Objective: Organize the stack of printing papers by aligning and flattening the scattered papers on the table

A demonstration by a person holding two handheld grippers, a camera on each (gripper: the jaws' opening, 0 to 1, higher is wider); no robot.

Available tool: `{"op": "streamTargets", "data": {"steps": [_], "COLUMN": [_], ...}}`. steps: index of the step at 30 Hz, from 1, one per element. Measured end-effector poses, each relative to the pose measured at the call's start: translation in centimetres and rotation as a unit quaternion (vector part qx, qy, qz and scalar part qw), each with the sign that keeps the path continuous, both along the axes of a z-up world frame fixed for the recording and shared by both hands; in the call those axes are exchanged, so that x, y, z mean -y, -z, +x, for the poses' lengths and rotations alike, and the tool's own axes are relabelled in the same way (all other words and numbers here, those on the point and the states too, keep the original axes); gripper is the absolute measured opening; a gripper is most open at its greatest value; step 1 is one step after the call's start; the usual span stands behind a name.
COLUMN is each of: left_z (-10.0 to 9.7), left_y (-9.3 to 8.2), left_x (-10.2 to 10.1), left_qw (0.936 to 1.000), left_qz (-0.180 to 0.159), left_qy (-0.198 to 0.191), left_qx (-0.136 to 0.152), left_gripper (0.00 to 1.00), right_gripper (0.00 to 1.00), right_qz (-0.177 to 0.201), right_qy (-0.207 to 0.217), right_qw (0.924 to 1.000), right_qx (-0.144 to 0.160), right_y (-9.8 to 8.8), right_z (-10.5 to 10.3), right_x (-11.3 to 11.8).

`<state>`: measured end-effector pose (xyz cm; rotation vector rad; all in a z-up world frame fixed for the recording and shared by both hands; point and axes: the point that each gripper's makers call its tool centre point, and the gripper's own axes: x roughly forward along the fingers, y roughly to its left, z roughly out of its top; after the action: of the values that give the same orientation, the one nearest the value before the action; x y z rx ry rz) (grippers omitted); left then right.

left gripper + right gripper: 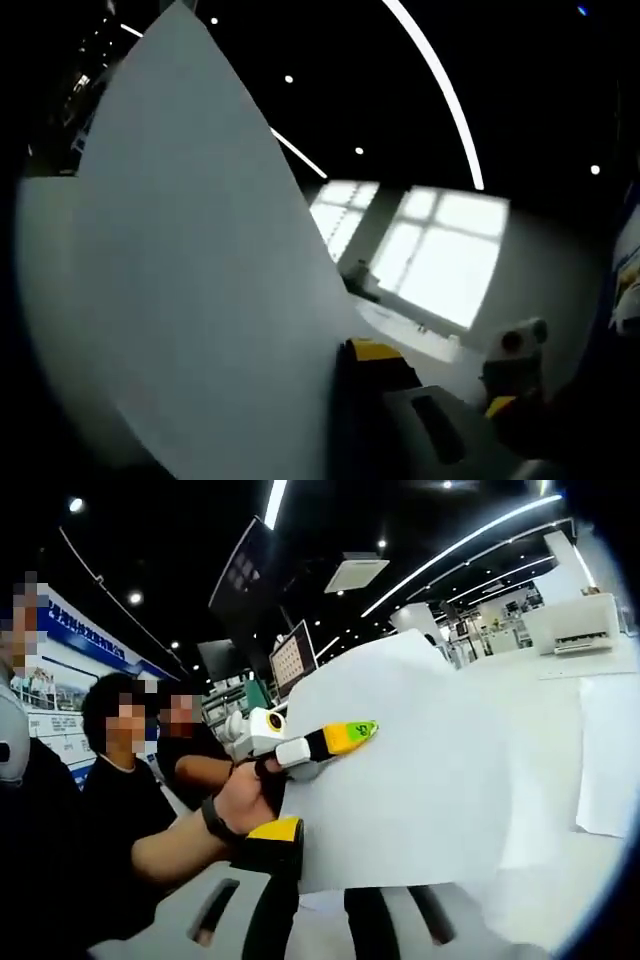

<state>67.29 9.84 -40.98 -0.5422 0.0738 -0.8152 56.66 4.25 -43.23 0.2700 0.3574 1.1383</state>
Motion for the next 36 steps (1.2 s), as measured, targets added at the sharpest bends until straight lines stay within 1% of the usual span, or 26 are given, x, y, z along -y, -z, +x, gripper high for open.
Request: {"op": "streamTargets", "data": {"steps": [4,8,12,14,16,26,32,36], "left_z": [0.0,0.0,-0.1,-0.1,-0.1,-0.2,-0.3,-0.2], "left_y": [0.1,0.0,0.0,0.0,0.0,0.0,0.0,0.0], "left_x": [0.0,-0.2,-0.1,-0.1,-0.1,0.0,0.0,0.0], "left_qw": [1.0,1.0,1.0,1.0,1.0,1.0,1.0,1.0], "left_qz": [0.004,0.001,-0.002,-0.003,-0.004,-0.007,-0.006,-0.008], "left_qy": [-0.003,-0.004,-0.002,-0.001,-0.001,0.0,0.0,0.0], "left_qx": [0.002,0.002,0.001,0.0,0.0,-0.002,0.0,0.0], "left_gripper": [0.07,0.06,0.06,0.06,0.06,0.06,0.06,0.06], "right_gripper": [0.17,0.19,0.21,0.22,0.22,0.23,0.23,0.23], "right_qz": [0.0,0.002,0.0,0.006,0.009,0.019,0.03,0.033], "right_qy": [0.0,0.006,0.03,0.043,0.05,0.079,0.095,0.111], "right_qw": [1.0,0.9999,0.9995,0.999,0.9987,0.9966,0.995,0.9933], "right_qx": [-0.002,-0.011,-0.007,-0.009,-0.012,-0.008,-0.005,-0.003], "right_y": [-0.2,-0.1,-0.2,-0.4,-0.5,-1.2,-2.0,-2.2], "right_z": [-0.1,0.3,1.2,1.8,2.3,3.8,4.2,5.1], "right_x": [0.4,1.3,2.7,3.6,4.3,6.5,7.6,8.9]}}
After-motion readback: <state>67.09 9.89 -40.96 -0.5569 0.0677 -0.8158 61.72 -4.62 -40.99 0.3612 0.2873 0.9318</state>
